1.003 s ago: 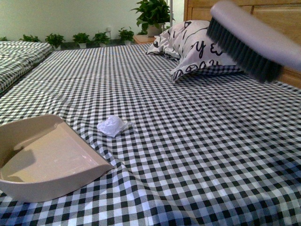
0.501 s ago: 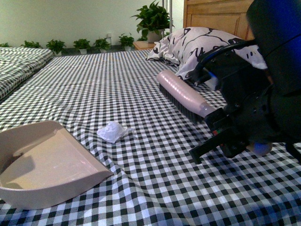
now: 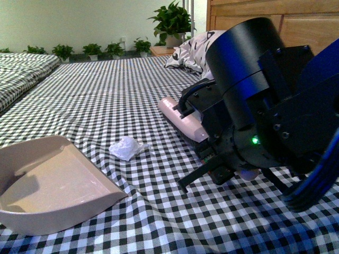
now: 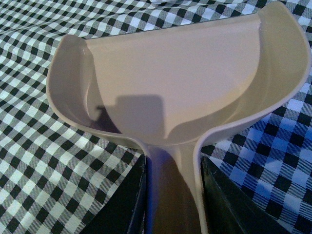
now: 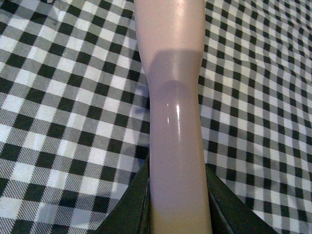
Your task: Clean up trash
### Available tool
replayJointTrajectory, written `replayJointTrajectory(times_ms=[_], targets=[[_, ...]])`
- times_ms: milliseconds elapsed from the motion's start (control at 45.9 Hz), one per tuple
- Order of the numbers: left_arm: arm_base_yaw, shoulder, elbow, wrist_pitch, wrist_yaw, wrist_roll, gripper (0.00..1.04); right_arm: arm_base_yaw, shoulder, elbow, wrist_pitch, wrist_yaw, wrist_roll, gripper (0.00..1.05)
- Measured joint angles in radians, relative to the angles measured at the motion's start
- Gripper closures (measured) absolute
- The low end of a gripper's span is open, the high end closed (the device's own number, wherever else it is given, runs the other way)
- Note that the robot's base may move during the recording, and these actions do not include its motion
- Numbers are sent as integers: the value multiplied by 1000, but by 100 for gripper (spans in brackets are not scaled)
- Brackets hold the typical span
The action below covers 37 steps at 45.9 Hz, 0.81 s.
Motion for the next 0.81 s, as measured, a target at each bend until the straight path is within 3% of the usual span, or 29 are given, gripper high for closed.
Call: replayJointTrajectory(times_ms=[436,567,807], targets=[[0,0,0,0,0,0,76,106,52,34,-89,-38,29,85],[0,0,0,0,0,0,76,120,40,45,-177,-135,95,85],[0,0,0,0,0,0,76,142,-59,46,-312,-436,211,85]])
